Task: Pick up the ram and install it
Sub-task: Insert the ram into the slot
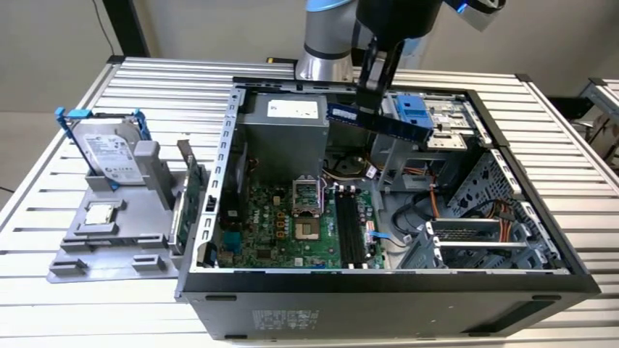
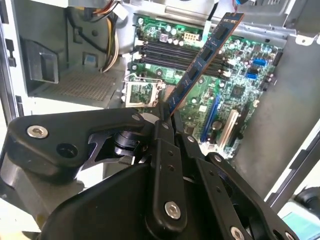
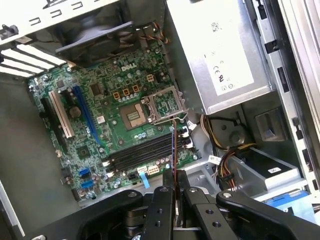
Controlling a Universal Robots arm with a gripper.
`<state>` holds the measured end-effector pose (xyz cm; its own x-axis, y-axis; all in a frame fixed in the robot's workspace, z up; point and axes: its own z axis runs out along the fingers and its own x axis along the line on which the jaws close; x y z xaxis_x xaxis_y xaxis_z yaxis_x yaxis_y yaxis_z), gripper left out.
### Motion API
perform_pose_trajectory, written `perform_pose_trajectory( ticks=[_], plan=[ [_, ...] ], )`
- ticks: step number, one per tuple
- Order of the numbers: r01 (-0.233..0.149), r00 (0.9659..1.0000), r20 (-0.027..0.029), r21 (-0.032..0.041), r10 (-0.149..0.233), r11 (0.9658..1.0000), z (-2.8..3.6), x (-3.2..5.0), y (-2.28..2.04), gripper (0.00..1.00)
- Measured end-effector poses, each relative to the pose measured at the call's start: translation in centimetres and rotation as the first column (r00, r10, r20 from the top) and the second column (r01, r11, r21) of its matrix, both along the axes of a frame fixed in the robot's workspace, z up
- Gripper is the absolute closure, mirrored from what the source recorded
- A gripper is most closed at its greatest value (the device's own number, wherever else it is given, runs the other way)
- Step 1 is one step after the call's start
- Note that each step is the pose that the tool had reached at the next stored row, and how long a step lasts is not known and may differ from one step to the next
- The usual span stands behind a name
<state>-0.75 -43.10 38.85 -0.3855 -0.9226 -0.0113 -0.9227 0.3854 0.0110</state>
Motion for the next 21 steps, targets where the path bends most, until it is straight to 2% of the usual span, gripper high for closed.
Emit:
perform_pose_trajectory(
  ticks=[5, 9, 14, 19, 21],
  plan=[
    [0.056, 0.9985, 0.0000, -0.0001, -0.056, 0.9985, 0.00, 0.00, 0.00, 1.00],
    [0.104, 0.9946, 0.0000, 0.0000, -0.104, 0.9946, 0.00, 0.00, 0.00, 1.00],
    [0.161, 0.9869, 0.0000, 0.0000, -0.161, 0.9869, 0.00, 0.00, 0.00, 1.00],
    [0.201, 0.9796, 0.0000, 0.0000, -0.201, 0.9796, 0.00, 0.00, 0.00, 1.00],
    [0.224, 0.9745, 0.0000, 0.0000, -0.224, 0.9745, 0.00, 0.00, 0.00, 1.00]
  ],
)
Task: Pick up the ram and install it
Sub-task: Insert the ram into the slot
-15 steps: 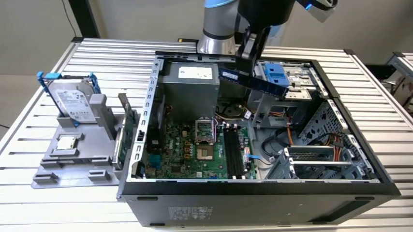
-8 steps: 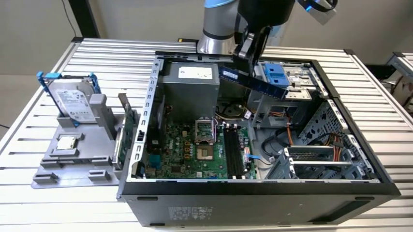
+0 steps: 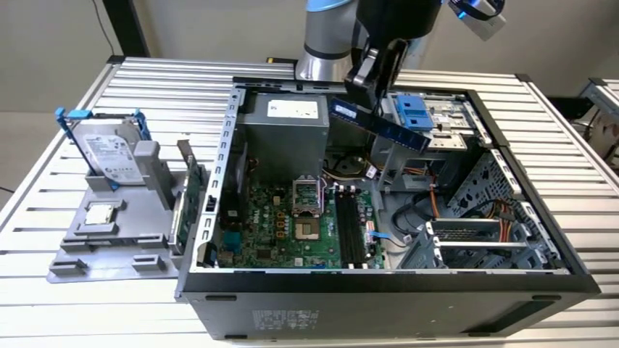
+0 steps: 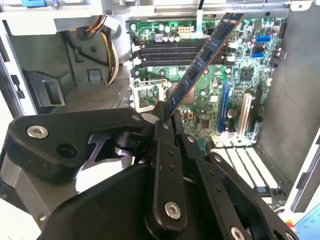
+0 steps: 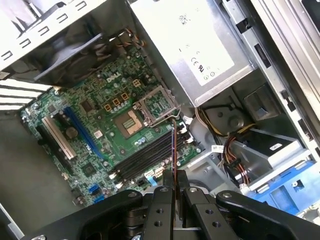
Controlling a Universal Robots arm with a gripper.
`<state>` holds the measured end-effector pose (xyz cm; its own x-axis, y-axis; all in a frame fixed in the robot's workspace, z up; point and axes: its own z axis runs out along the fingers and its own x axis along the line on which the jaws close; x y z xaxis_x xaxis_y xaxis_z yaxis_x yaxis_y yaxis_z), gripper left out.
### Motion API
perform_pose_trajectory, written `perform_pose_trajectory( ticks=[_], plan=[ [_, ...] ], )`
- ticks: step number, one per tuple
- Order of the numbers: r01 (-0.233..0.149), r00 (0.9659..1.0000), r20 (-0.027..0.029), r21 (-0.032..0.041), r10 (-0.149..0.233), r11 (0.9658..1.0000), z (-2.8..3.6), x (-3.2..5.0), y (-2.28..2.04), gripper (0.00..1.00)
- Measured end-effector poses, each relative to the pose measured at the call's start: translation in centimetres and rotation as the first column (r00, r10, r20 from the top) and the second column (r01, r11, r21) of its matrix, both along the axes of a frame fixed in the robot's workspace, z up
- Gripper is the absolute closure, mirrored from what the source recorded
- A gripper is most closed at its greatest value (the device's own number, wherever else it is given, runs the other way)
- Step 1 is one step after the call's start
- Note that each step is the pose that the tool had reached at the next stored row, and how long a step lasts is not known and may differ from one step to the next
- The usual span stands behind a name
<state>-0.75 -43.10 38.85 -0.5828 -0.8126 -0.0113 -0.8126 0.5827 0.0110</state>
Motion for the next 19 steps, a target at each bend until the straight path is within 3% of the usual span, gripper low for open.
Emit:
perform_pose_trajectory(
  ticks=[3, 6, 13, 19],
  plan=[
    [0.054, 0.9986, 0.0000, 0.0000, -0.054, 0.9986, 0.00, 0.00, 0.00, 1.00],
    [0.104, 0.9946, 0.0000, 0.0000, -0.104, 0.9946, 0.00, 0.00, 0.00, 1.00],
    [0.202, 0.9795, 0.0000, -0.0001, -0.202, 0.9795, 0.00, -0.01, -0.03, 1.00],
    [0.271, 0.9627, 0.0000, 0.0000, -0.271, 0.9627, 0.00, 0.00, -0.11, 1.00]
  ],
)
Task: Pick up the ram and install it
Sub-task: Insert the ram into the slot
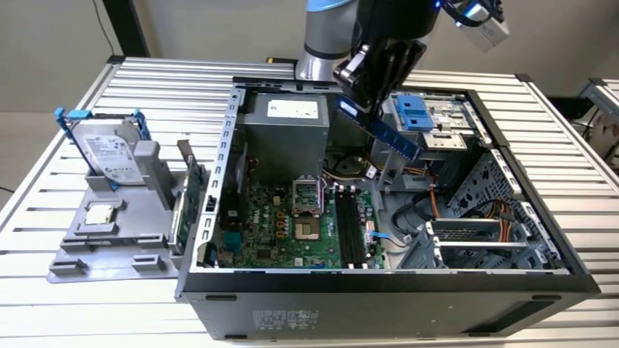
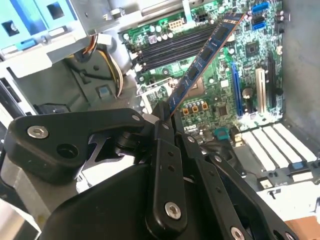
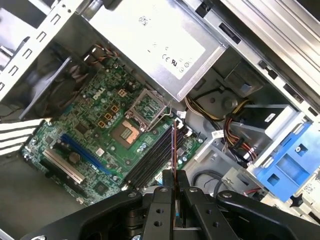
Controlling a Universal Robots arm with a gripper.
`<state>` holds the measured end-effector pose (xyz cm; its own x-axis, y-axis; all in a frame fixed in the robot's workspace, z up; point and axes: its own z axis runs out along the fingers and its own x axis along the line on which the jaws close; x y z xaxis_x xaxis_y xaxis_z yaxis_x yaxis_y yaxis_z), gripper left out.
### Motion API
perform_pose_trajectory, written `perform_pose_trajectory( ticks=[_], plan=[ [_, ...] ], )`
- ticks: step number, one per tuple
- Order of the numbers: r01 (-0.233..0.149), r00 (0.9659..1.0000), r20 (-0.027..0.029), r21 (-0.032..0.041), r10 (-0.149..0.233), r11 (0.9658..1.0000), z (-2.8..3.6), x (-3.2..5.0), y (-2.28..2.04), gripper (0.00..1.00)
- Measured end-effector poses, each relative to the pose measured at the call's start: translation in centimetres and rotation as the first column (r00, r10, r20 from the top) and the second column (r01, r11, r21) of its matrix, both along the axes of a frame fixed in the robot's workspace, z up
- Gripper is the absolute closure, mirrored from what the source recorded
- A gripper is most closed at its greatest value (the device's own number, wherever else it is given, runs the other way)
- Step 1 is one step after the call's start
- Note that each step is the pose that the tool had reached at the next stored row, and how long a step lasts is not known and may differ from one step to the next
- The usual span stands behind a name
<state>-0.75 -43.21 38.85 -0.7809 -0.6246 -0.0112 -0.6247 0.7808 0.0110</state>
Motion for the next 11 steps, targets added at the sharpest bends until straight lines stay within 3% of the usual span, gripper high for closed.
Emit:
perform_pose_trajectory(
  ticks=[6, 11],
  plan=[
    [0.074, 0.9972, 0.0001, 0.0001, -0.074, 0.9972, -0.01, 0.00, -0.06, 1.00],
    [0.145, 0.9894, 0.0000, 0.0000, -0.145, 0.9894, 0.00, 0.00, -0.06, 1.00]
  ],
)
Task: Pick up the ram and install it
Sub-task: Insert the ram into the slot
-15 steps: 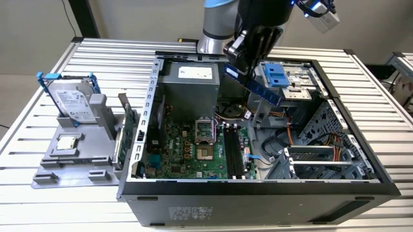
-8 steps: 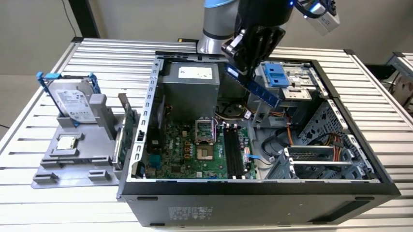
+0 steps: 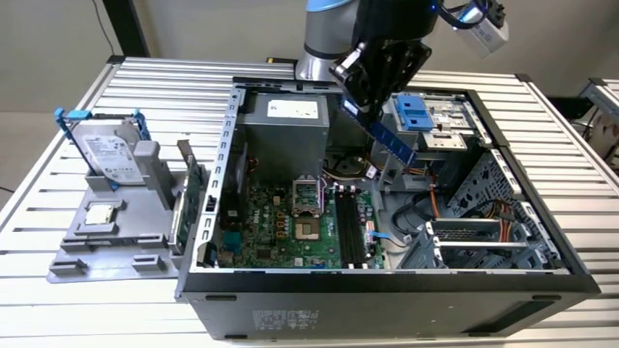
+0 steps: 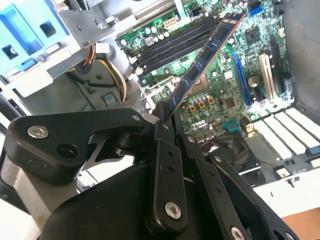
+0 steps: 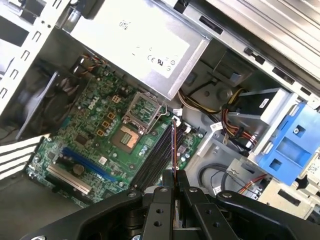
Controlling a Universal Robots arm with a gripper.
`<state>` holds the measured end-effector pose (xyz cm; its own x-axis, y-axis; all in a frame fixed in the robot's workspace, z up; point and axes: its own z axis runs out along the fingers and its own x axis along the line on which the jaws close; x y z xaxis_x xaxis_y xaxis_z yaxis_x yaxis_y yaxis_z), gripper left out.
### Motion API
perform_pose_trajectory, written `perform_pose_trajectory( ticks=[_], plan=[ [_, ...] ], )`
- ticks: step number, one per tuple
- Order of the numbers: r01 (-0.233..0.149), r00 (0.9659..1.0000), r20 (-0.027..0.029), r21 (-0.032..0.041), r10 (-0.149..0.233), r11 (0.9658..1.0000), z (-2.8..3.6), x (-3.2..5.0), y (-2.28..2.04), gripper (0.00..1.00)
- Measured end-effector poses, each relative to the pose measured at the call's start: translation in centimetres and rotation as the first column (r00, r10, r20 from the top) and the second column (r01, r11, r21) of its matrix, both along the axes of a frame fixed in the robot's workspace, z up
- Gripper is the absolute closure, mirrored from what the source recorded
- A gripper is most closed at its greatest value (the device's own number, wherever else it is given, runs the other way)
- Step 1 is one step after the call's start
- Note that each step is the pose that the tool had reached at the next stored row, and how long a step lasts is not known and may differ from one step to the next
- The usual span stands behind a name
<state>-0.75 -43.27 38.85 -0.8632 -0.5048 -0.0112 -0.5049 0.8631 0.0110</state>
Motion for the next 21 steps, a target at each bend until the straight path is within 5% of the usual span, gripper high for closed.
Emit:
perform_pose_trajectory(
  ticks=[6, 12, 17, 21],
  plan=[
    [0.089, 0.9961, 0.0000, 0.0000, -0.089, 0.9961, 0.00, -0.01, 0.00, 1.00],
    [0.178, 0.9841, 0.0000, 0.0000, -0.178, 0.9841, -0.01, 0.00, 0.00, 1.00],
    [0.257, 0.9663, 0.0000, 0.0000, -0.257, 0.9663, -0.03, 0.00, 0.00, 1.00],
    [0.320, 0.9473, 0.0000, -0.0001, -0.320, 0.9473, -0.04, 0.00, 0.00, 1.00]
  ],
)
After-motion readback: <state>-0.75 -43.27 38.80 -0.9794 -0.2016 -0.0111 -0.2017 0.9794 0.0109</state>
